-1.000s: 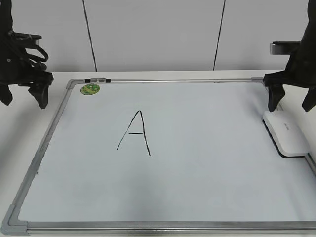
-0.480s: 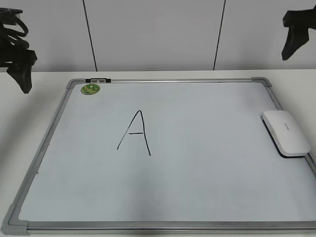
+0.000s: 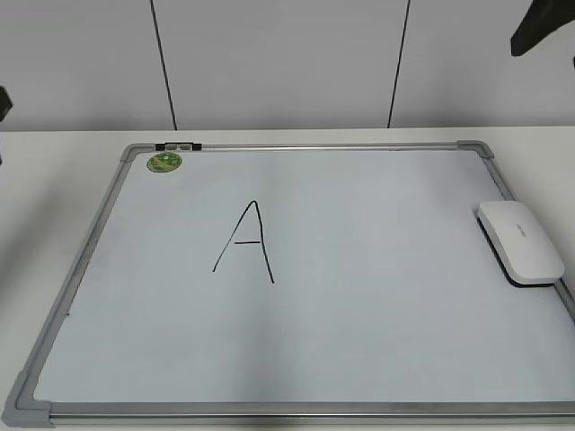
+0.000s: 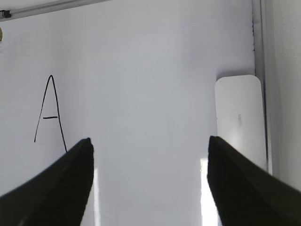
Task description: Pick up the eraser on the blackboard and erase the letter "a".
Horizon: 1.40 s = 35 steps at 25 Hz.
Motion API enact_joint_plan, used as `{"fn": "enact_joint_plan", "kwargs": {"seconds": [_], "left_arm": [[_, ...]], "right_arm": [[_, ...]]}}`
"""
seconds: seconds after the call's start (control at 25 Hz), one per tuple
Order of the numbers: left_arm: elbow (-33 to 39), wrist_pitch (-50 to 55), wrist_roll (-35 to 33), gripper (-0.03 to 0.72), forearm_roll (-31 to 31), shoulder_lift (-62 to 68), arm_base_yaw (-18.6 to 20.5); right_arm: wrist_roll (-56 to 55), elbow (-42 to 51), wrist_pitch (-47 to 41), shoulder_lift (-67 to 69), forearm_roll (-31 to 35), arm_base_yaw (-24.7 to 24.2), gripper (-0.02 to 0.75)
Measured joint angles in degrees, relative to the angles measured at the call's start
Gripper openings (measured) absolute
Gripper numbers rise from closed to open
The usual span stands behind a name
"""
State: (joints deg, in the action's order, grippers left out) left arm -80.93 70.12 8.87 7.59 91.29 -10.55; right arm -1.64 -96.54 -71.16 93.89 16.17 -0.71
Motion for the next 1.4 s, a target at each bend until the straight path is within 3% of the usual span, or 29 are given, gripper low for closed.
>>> {"fn": "enact_joint_plan", "kwargs": {"seconds": [0.2, 0.48, 0.88, 1.04, 1.4], "left_arm": [[13.29, -0.39, 0.00, 0.462, 0.00, -11.87, -0.12], [24.93, -3.07, 0.09, 0.461, 0.00, -30.79, -0.12], [32.87, -1.34, 0.09, 0.461, -4.88, -52.24, -0.12], [35.32, 1.21, 0.09, 0.460, -8.92, -56.40, -0.12], [40.48, 1.79, 0.09, 0.459, -9.16, -61.06, -2.78]], "right_arm": [[0.13, 8.52, 0.00, -8.58, -2.67, 1.63, 0.555], [0.26, 23.33, -0.13, -22.17, -5.67, 1.75, 0.555], [0.26, 41.68, 0.03, -43.00, -5.91, 1.75, 0.555], [0.28, 48.78, 0.27, -50.34, -5.06, 1.88, 0.555], [0.50, 61.54, -0.33, -63.62, -3.91, 1.88, 0.555]]}}
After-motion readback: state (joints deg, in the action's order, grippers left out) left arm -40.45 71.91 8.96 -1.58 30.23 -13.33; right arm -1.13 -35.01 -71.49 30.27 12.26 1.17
